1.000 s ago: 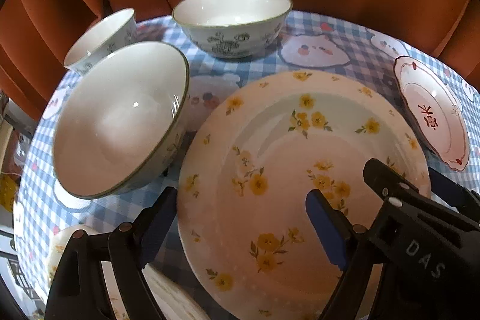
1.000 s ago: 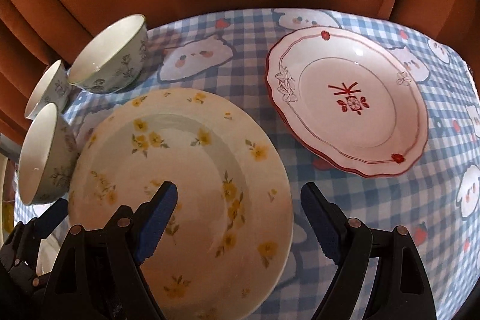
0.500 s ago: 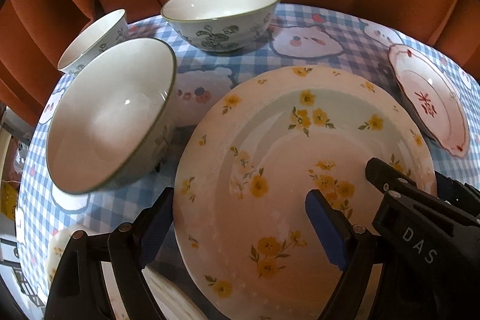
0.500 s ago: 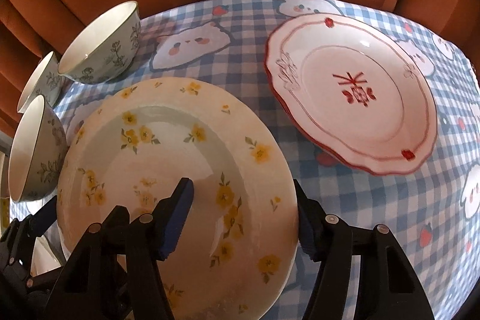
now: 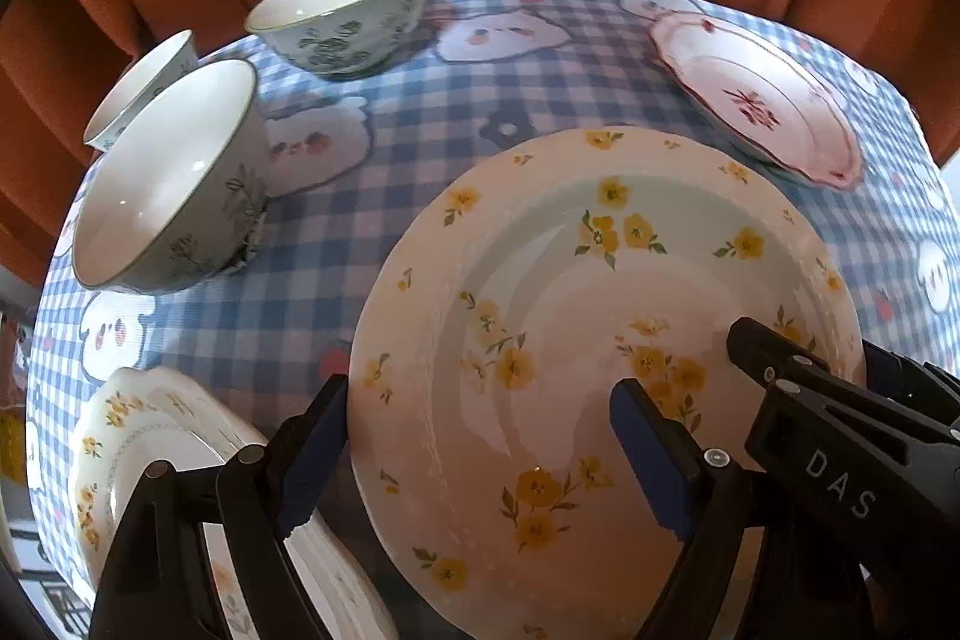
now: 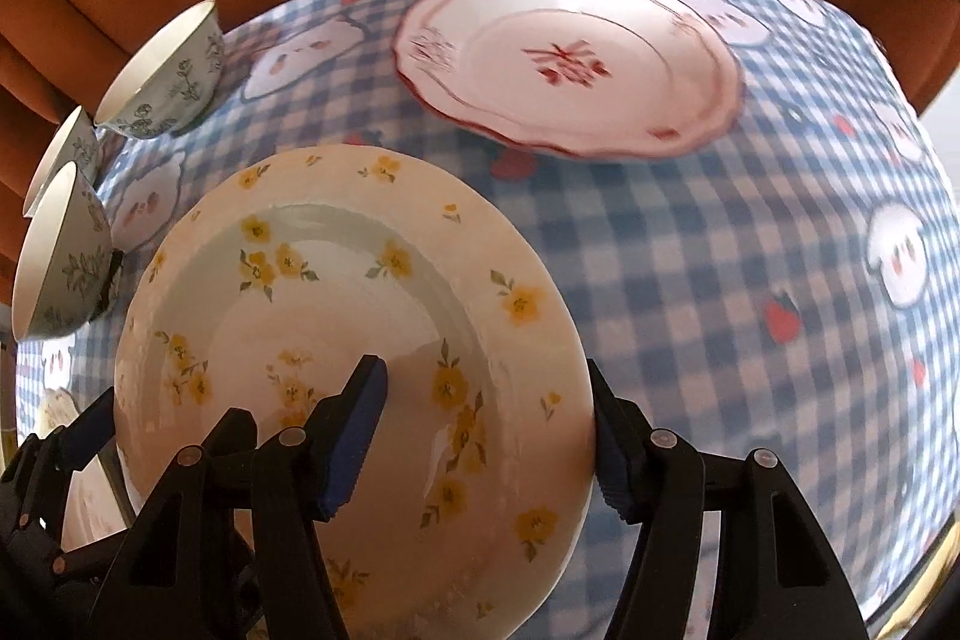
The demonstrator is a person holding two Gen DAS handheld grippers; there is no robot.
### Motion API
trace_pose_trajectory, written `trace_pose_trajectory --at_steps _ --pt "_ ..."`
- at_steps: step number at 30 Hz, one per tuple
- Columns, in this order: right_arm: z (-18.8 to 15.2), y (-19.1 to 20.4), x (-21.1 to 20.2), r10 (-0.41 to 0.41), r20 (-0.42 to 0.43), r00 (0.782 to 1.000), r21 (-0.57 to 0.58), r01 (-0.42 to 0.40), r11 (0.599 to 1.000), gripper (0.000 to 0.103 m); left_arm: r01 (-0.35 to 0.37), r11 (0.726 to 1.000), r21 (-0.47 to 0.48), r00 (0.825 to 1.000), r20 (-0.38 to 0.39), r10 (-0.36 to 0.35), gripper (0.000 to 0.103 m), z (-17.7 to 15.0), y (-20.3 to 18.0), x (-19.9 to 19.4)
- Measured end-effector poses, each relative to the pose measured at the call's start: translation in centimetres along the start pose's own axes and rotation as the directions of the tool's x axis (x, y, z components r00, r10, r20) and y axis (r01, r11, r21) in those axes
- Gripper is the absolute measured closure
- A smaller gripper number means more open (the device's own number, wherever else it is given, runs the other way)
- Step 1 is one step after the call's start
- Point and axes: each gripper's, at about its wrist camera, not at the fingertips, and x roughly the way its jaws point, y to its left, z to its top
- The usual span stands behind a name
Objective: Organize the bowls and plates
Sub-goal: 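Reach both tools to the flat yellow-floral plate and grip its rim, then lift the flat plate with both tools and carry it over the deep plate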
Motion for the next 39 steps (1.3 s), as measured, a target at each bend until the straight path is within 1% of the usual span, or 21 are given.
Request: trace_pose_trajectory --at_steps 4,6,8,13,17,20,24,31,35,39 --pt "-0.6 -0.8 -0.3 0.014 -0.002 1.0 0.011 -0.014 1.0 0.037 0.01 1.0 0.024 1.0 0.004 -0.011 0.017 0.0 -0.2 0.1" --pt "-0.6 -0.8 -0.4 0.01 0.001 1.0 0.003 -0.01 1.0 0.037 0.012 1.0 0.023 1.0 -0.003 -0.012 0.021 0.0 0.0 0.3" --pt "-0.4 -0.8 -0.3 0.011 0.004 1.0 -0.007 -0.011 1.0 0.037 0.02 1.0 0.012 1.0 -0.01 -0.019 0.028 0.2 0.4 0.5" --pt "0.3 -0.8 0.1 0.033 0.003 0.999 -0.049 -0.032 0.998 0.037 0.048 0.999 -0.006 0.999 -0.012 -0.048 0.028 0.5 0.9 0.8" --pt "0.8 -0.9 0.4 0.047 -0.006 0.999 -0.043 -0.048 0.998 0.037 0.053 0.998 -0.024 0.998 -0.015 -0.053 0.028 0.8 0.9 0.9" --pt "1.1 -0.8 0.5 0.04 -0.029 0.999 -0.042 -0.042 0.998 0.037 0.057 0.998 -0.03 0.998 -0.027 -0.058 0.027 0.9 0.9 1.0" --pt "1.2 -0.7 0.4 0.031 -0.034 0.999 -0.049 -0.033 0.998 0.037 0.062 0.997 -0.043 0.997 -0.047 -0.064 0.027 0.9 0.7 1.0" --pt "0.7 -1.4 -1.5 0.014 -0.013 1.0 -0.067 -0.014 0.998 0.037 0.078 0.996 -0.047 0.996 -0.047 -0.08 0.027 0.5 -0.1 -0.4" --pt "0.3 -1.7 -2.8 0.018 -0.004 1.0 -0.058 -0.019 0.998 0.037 0.082 0.996 -0.023 0.996 -0.021 -0.083 0.027 0.2 -0.4 -1.9" --pt "-0.2 -1.9 -4.7 0.022 0.025 0.999 -0.04 -0.021 0.999 0.037 0.09 0.996 -0.007 0.996 0.002 -0.09 0.027 0.1 -0.3 -3.6"
